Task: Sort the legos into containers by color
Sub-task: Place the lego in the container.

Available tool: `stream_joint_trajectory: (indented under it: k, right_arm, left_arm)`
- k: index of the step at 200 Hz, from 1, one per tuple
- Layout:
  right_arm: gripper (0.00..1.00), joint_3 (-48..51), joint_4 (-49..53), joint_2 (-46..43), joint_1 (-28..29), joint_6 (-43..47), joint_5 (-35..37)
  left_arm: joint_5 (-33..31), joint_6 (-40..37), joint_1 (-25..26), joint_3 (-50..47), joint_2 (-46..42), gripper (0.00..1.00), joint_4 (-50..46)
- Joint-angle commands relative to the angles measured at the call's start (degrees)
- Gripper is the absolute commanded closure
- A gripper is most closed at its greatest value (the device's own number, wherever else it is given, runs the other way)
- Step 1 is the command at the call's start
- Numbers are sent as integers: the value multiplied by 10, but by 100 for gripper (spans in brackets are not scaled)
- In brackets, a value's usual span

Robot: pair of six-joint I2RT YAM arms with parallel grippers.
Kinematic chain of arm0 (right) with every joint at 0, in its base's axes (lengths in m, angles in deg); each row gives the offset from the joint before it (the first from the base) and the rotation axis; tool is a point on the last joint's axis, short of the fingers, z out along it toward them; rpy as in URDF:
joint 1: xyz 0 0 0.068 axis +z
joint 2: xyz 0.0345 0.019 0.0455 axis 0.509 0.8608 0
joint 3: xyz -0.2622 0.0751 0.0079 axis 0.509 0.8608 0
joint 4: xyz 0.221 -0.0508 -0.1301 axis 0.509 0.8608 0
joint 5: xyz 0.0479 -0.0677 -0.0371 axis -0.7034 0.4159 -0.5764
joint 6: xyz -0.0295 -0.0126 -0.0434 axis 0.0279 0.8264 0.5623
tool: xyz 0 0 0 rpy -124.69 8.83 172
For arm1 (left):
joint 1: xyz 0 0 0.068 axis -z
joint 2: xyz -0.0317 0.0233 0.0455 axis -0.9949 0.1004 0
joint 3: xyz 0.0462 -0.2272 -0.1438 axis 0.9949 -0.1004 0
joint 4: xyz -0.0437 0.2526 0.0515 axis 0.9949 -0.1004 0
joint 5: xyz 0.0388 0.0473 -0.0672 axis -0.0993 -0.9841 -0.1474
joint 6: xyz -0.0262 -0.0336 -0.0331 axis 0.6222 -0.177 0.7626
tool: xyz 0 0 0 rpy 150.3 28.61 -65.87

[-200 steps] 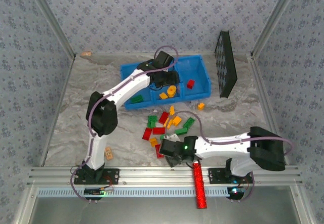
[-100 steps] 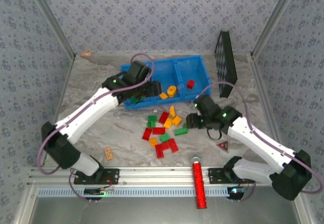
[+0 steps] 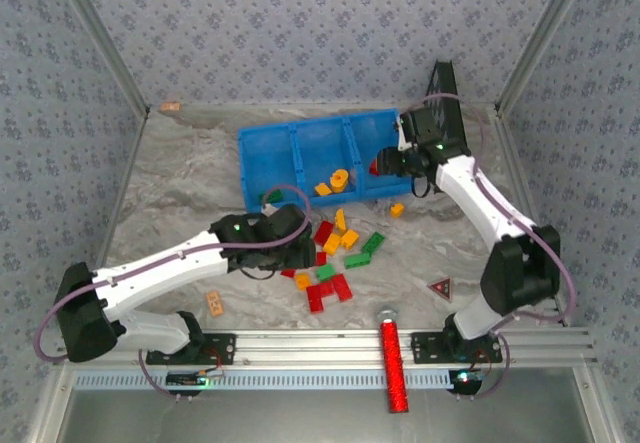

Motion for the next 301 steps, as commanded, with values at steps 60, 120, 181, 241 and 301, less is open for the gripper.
stream_joint_trajectory:
  k: [60,120,181,241,301]
  right_arm:
    - [55,-120,-11,183,-17,52,-7]
    - [53,-144,-21,250,-29,59,-10]
    - [48,-139,-29,253,-35,66,-11]
    - [34,-132,-21,226,-31,70,-26]
    - [26,-121,-16,182,-26,80,-44]
  left_arm:
    - [25,138,106,-21,89,29,32]
    - [69,159,120,-41,132,29,42]
    - [101,156,121,-54,172,28,68]
    - [110,148,120,-37,211,28,74]
    - [97,155,110,-37,226,31,94]
